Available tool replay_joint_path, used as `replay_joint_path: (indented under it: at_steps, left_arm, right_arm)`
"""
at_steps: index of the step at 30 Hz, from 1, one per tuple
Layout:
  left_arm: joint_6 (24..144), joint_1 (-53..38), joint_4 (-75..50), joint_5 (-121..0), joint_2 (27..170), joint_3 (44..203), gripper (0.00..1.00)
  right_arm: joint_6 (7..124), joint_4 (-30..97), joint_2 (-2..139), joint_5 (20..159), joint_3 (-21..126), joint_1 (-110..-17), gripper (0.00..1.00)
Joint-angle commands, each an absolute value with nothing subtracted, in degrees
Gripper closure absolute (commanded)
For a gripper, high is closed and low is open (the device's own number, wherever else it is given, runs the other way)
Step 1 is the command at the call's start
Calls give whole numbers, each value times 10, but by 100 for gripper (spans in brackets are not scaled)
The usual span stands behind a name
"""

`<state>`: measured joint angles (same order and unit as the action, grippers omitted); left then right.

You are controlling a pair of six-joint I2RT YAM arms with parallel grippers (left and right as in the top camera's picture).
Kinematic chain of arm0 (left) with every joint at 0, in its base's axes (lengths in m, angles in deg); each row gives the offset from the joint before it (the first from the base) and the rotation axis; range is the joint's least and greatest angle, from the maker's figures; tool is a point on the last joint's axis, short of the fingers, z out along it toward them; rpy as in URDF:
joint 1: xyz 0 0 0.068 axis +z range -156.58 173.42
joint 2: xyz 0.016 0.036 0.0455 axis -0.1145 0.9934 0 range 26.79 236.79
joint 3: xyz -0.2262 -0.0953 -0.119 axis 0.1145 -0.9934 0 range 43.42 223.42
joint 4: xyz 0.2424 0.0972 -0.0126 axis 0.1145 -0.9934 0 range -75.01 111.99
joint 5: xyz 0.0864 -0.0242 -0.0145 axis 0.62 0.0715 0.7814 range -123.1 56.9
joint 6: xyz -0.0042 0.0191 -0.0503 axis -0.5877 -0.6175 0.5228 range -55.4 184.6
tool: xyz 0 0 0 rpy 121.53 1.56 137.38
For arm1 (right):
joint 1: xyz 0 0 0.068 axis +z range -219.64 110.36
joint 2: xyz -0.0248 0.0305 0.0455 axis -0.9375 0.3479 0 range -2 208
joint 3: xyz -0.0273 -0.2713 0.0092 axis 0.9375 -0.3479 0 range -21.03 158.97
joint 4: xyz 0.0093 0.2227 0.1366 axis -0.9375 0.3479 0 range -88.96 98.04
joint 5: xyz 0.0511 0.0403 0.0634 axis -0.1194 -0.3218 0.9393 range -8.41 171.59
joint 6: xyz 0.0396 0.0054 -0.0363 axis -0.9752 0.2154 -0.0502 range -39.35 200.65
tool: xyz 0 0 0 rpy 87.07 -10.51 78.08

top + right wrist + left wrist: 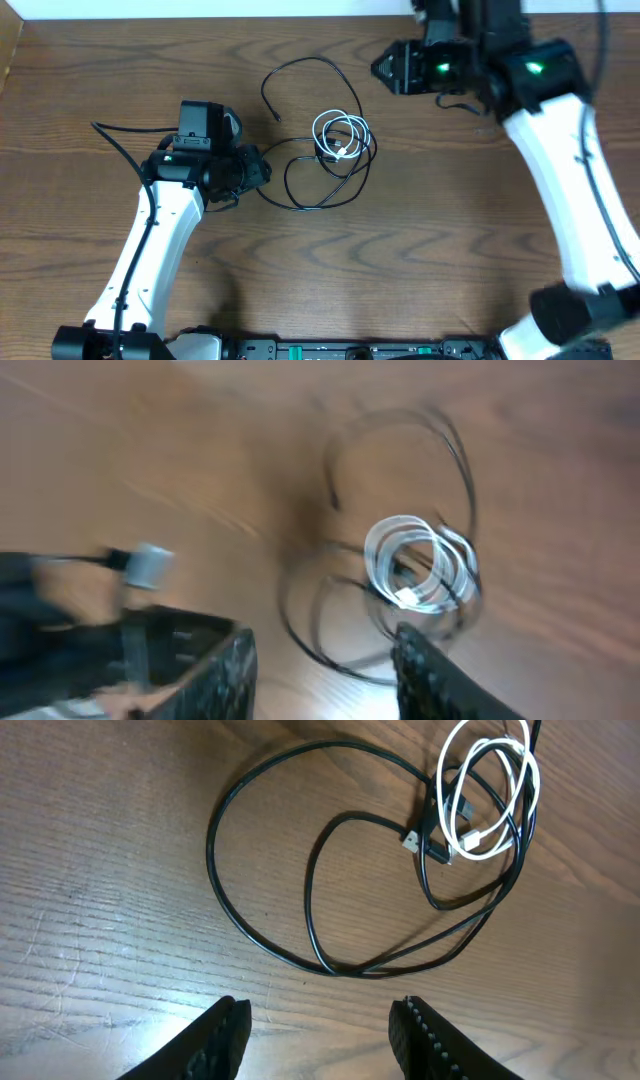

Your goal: Untangle cables

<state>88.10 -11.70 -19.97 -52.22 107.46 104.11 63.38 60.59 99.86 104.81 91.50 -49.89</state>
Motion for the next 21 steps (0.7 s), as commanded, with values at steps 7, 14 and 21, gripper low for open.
replay_joint_path:
  at_steps: [7,14,21]
  left_arm:
    - [869,-115,-200,-515,1073,1044,51]
    - [869,-115,-200,-515,1073,1044,51]
    - [869,-115,-200,-515,1073,1044,50]
  right_arm:
    - [848,618,1187,1022,913,-433,67]
    - [855,597,1274,948,913,-388,65]
    - [835,536,1334,948,913,-379,66]
